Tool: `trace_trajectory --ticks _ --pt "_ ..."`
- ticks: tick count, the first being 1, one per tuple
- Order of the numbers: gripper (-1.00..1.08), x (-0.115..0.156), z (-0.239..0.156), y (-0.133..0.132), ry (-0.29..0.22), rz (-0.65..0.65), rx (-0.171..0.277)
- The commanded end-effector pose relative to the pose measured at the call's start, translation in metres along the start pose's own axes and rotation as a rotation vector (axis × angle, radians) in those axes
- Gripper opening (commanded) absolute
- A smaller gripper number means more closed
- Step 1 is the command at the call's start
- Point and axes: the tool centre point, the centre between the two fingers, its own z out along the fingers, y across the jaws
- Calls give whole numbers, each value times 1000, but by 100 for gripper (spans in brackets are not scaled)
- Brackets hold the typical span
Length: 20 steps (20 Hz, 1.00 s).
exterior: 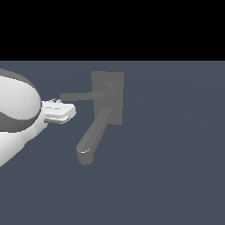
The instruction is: Turn on the faucet by rotating a designated handle.
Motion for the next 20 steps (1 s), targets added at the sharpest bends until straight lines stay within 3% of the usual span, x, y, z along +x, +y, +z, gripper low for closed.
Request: trace_trajectory --ticks 1,11,20 --pt "-100 1 -1 2 2 0 -3" --pt "-100 1 9 -25 -2 -13 23" --pt "-100 28 3 -37 60 -53 23"
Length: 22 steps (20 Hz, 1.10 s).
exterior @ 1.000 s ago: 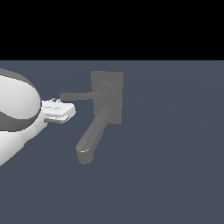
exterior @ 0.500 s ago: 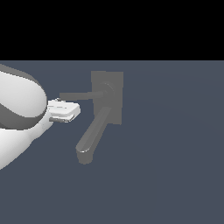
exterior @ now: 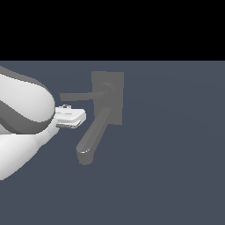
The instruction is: Turn on the faucet by rotating a designated handle.
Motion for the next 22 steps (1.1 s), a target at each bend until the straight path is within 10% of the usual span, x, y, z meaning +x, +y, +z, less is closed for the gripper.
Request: trace_trajectory --ticks 1,22 --pt "-100 5 0 -5 13 -5 5" --pt "-100 -45 5 -12 16 1 24"
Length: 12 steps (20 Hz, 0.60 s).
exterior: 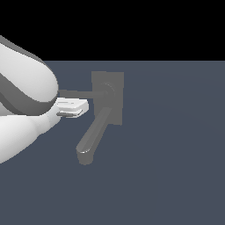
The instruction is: Turn on the faucet by rotating a designated handle.
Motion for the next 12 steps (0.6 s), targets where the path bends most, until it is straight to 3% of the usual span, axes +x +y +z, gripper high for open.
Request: trace_trajectory --ticks 1,12 --pt "-100 -14 0 3 -4 4 -2" --pt "-100 -41 0 -6 2 1 2"
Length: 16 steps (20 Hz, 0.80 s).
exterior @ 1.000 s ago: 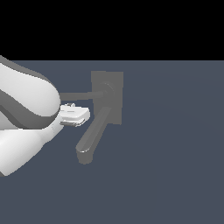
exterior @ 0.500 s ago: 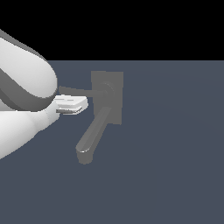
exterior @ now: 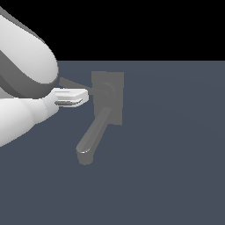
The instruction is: Turn on the faucet by rotating a designated handle.
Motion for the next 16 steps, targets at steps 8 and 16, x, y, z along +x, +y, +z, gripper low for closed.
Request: trace_trajectory --ticks 8,16 --pt "-100 -37 0 -11 -6 5 -1" --pt "-100 -48 -2 -20 6 0 1"
